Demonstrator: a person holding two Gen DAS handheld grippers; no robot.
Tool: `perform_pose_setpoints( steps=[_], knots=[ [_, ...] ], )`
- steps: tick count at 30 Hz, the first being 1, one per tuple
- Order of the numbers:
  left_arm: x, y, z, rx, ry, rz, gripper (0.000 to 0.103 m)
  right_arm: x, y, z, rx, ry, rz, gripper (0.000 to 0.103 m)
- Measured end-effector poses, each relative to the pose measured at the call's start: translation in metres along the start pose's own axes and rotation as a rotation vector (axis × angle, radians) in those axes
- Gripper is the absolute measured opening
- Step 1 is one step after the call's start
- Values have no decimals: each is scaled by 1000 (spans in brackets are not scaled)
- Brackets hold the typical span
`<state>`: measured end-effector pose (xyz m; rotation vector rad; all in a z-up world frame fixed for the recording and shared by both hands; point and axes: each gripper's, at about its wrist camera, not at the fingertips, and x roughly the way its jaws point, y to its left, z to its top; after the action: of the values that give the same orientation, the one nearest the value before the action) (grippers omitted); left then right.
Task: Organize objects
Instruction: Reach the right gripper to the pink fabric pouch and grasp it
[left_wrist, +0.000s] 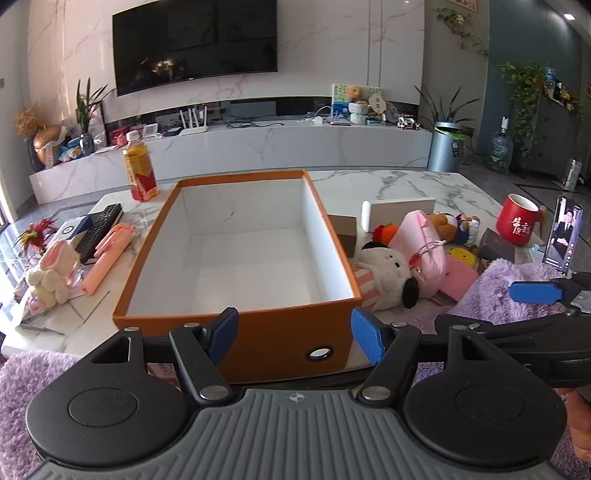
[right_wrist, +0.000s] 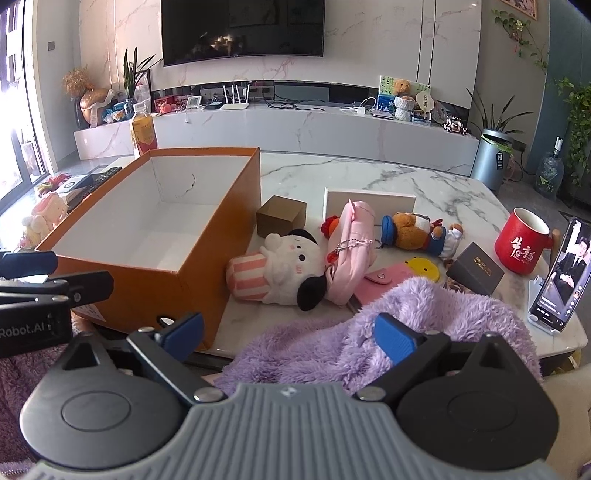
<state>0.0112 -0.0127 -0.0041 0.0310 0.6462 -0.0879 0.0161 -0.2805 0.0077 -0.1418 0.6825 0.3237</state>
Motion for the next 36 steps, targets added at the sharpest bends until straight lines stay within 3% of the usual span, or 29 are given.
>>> perform_pose_setpoints(
  steps=[3, 5, 14, 25, 33, 36],
  knots=[
    [5, -7, 6, 26, -5, -29, 75, 6, -9, 1, 9, 16, -16, 86],
    [9, -13, 10, 50, -22, -53, 71, 11, -16, 4, 2, 25, -21, 73],
    [37, -39, 40, 146, -6, -141, 60, 35, -42, 24, -44, 26, -40, 51],
    [92, -60, 55, 250, 81, -153, 59, 97, -57, 36, -2, 129, -1, 51],
    [116, -62, 60, 274, 96, -148, 59, 134, -67, 36, 76, 222, 42, 50],
    [121, -61, 58, 275, 112, -152, 59, 138, -68, 35, 89, 225, 55, 32]
  ],
)
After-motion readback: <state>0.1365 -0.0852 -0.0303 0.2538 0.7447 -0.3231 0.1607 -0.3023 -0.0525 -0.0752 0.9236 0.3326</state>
